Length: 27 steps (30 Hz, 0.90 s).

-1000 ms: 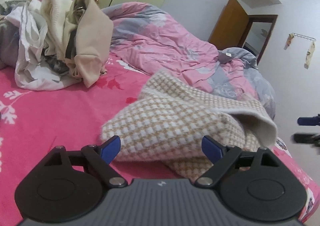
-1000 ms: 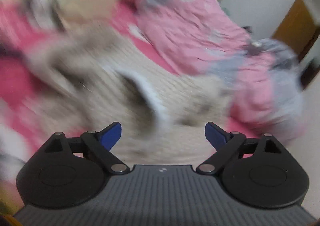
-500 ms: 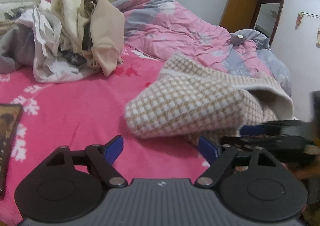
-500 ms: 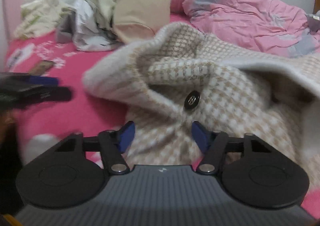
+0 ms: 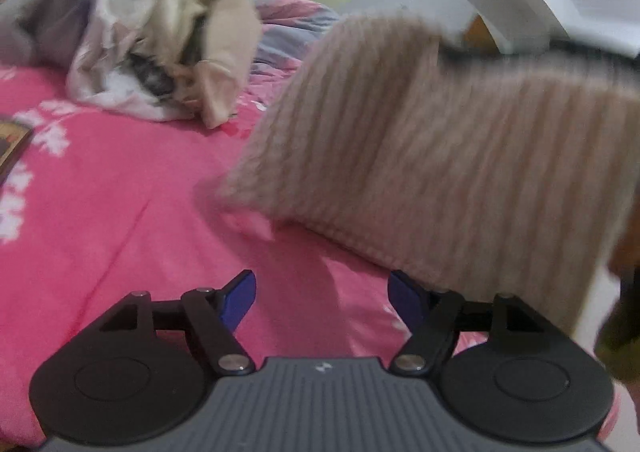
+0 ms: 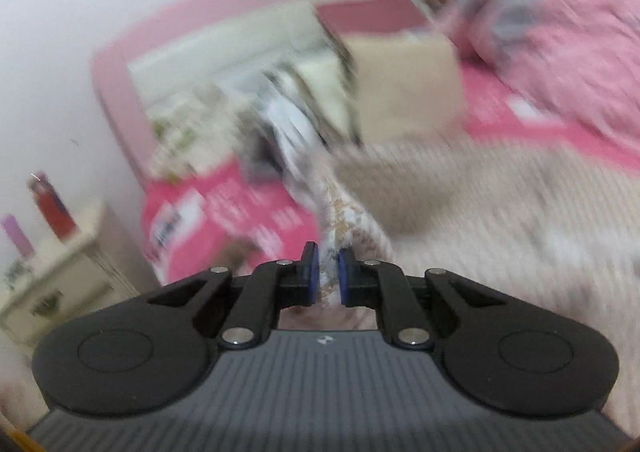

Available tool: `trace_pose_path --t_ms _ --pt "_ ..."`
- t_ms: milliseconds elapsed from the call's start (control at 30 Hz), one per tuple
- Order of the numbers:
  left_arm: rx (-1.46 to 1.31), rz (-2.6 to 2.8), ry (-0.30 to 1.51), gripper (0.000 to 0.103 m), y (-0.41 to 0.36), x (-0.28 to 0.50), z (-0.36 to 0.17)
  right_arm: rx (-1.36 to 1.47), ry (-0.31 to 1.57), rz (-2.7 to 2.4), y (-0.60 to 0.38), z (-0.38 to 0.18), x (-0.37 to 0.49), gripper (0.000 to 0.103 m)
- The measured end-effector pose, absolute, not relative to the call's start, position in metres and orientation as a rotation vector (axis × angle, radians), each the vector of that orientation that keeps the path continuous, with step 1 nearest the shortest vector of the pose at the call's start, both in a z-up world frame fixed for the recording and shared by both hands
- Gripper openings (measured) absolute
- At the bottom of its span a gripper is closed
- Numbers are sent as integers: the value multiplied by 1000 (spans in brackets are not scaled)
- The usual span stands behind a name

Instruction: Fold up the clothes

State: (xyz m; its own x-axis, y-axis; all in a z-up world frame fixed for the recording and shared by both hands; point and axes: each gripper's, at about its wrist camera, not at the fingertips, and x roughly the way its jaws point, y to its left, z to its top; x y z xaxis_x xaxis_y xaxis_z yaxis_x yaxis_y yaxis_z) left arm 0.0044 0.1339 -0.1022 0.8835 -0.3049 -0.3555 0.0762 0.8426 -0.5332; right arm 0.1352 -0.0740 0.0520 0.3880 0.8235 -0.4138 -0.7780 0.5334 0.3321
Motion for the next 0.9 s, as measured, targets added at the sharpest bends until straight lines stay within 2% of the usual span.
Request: trace_pose_path --t_ms 133,300,400,533,667,800,900 --pt "-621 -207 409 71 147 4 -105 24 428 1090 -24 102 159 8" --pt "-677 -197 392 71 157 5 -107 74 284 1081 21 142 205 0" --pt "-700 -190 390 71 160 6 -109 90 260 1012 39 137 232 0" --pt "-710 -189 390 71 162 9 -109 92 408 910 48 87 265 0" --pt "-694 -184 391 71 160 10 -108 114 512 850 17 46 265 2" --pt "-674 -174 385 71 158 9 -106 185 549 788 -60 38 232 4" --pt "-635 -170 380 74 153 6 -102 253 539 700 -137 46 192 12"
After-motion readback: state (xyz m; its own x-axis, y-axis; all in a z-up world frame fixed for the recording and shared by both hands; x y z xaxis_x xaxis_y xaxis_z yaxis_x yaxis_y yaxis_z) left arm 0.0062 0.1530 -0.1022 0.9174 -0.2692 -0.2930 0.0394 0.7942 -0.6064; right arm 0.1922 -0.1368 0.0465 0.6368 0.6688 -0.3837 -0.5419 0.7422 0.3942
